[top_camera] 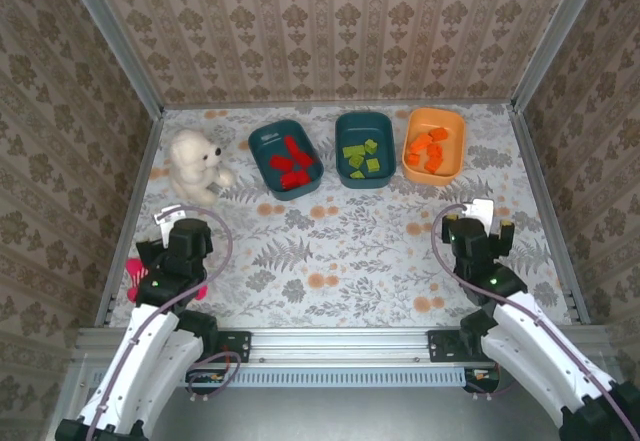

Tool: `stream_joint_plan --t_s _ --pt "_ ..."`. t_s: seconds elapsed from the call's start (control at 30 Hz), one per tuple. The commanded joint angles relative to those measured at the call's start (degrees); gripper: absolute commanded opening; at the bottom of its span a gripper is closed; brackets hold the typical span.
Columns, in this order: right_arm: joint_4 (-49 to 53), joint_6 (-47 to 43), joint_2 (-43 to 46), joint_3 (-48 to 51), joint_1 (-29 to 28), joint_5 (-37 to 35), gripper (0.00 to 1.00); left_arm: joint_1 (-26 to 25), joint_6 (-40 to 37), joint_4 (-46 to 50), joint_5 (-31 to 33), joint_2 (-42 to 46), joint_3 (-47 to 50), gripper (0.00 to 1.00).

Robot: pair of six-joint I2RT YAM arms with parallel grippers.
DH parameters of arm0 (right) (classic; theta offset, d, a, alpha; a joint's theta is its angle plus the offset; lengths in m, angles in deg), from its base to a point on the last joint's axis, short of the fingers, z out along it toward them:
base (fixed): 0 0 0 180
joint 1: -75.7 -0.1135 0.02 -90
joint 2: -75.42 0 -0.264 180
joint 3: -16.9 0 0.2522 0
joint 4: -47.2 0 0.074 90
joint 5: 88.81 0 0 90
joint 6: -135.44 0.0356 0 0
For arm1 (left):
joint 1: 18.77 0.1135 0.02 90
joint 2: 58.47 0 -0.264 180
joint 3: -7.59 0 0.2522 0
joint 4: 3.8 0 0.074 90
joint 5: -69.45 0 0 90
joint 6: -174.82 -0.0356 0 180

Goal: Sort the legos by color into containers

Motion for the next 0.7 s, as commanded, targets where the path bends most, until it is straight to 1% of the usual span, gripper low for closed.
stream_joint_plan --t_s 0.0,0.07,0.13,0.23,0.3,0.4,0.43,0.5,0.53,0.57,0.6,0.63,0.67 --pt "-9.6 -1.4 -3.4 3.3 1.6 4.5 1.00 2.4 -9.7 -14.4 -5.1 -1.6 4.9 1.00" --pt "-17.0 -2.1 -6.9 3.8 4.1 7.5 1.00 5.1 -10.8 -21.9 -8.2 -3.5 8.4 1.00" --pt "-23.4 -2.4 -12.3 3.1 7.9 12.7 1.00 9.0 -10.2 -28.7 -12.6 -7.5 11.1 1.00" --pt "-31.8 -3.7 -21.1 1.2 11.8 16.8 1.00 13.1 -8.7 -34.4 -17.1 -16.0 11.0 1.00" --pt "-38.5 -3.7 -26.5 0.2 14.1 20.6 1.00 14.8 -10.0 -39.5 -20.7 -21.9 9.8 1.00" --pt "-46.3 -4.3 -34.8 -2.6 15.8 24.3 1.00 17.2 -11.4 -48.8 -24.6 -30.0 8.3 1.00" --pt "-48.3 -4.3 -37.2 -3.6 16.4 25.2 1.00 17.6 -11.4 -50.6 -25.0 -32.6 7.4 1.00" --pt "-52.3 -2.6 -41.6 -5.4 17.5 27.5 1.00 18.7 -11.1 -56.9 -25.5 -37.7 6.2 1.00" --pt "-52.2 -2.5 -44.6 -6.7 18.1 28.7 1.00 19.2 -11.0 -59.5 -25.9 -40.2 5.3 1.00" --pt "-52.6 -2.4 -46.3 -7.1 18.2 29.4 1.00 19.4 -11.1 -60.9 -26.1 -42.3 4.4 1.00" --pt "-54.7 -3.4 -47.7 -6.9 18.1 31.2 1.00 19.9 -11.4 -63.1 -27.0 -44.4 3.8 1.00" --pt "-54.7 -4.2 -47.9 -6.8 18.0 33.3 1.00 20.4 -11.9 -63.9 -28.3 -46.1 2.6 1.00" --pt "-56.3 -4.4 -48.1 -6.0 18.1 33.7 1.00 20.7 -11.6 -60.9 -28.9 -46.8 0.9 1.00"
